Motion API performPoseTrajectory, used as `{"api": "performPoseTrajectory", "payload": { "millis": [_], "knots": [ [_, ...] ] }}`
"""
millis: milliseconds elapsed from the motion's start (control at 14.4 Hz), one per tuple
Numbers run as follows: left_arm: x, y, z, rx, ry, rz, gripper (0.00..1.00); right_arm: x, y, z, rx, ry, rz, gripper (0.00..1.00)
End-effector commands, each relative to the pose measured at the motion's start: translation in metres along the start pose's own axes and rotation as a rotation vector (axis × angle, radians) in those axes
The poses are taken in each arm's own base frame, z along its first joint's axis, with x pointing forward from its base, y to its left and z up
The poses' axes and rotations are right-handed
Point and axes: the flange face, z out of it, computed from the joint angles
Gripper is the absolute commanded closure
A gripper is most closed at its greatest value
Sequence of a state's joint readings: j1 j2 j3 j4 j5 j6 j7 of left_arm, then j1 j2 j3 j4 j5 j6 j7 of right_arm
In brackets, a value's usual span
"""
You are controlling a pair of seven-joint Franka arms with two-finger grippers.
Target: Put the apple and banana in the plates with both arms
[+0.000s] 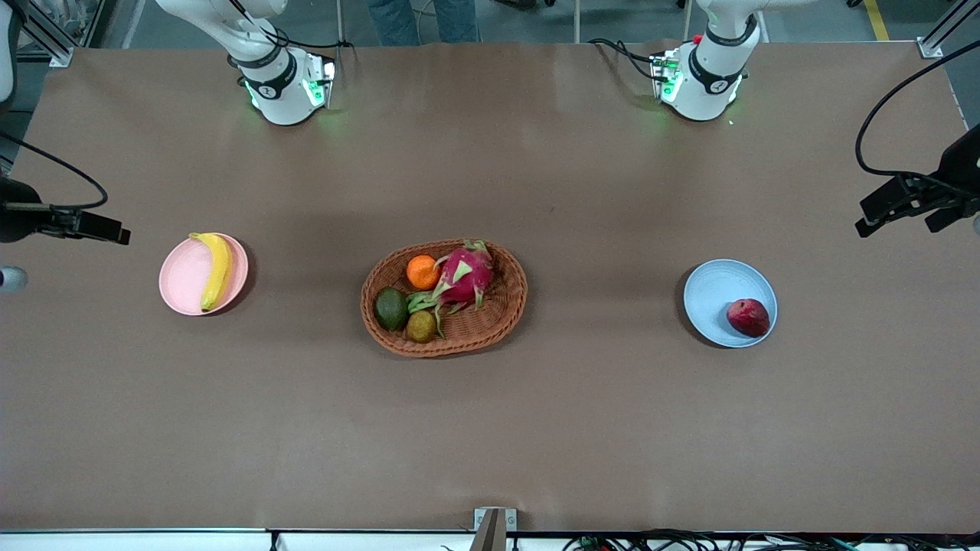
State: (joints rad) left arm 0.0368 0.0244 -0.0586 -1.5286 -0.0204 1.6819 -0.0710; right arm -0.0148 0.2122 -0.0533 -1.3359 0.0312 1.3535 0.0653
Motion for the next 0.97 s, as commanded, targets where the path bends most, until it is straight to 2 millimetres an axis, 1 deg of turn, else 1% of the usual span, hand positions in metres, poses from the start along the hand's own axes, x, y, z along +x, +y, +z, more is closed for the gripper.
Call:
{"api": "performPoseTrajectory", "payload": {
  "millis": [0,139,278,418,487,696,905],
  "knots": [
    [0.003,-0.001,-0.007,0.006,-0.019,0.024,0.00,-0.035,0.005,-0.007,-0.008,0.037,0.008,0.00],
    [-0.002,0.000,-0.001,0.009,-0.065,0.028,0.00,-0.055,0.006,-0.010,-0.003,0.063,0.005,0.00],
    [-0.004,-0.002,-0.002,0.010,-0.079,0.028,0.00,-0.072,0.009,-0.009,0.001,0.079,0.006,0.00],
    [-0.005,-0.001,-0.004,0.010,-0.078,0.028,0.00,-0.086,0.013,-0.005,0.005,0.094,-0.001,0.00],
    [-0.006,-0.001,-0.005,0.010,-0.076,0.030,0.00,-0.090,0.012,-0.007,0.006,0.103,-0.003,0.00],
    [-0.006,-0.001,-0.007,0.010,-0.072,0.030,0.00,-0.090,0.011,-0.008,0.006,0.105,-0.006,0.00],
    [-0.006,-0.001,-0.007,0.008,-0.070,0.030,0.00,-0.095,0.011,-0.017,0.008,0.097,-0.005,0.00]
  ]
}}
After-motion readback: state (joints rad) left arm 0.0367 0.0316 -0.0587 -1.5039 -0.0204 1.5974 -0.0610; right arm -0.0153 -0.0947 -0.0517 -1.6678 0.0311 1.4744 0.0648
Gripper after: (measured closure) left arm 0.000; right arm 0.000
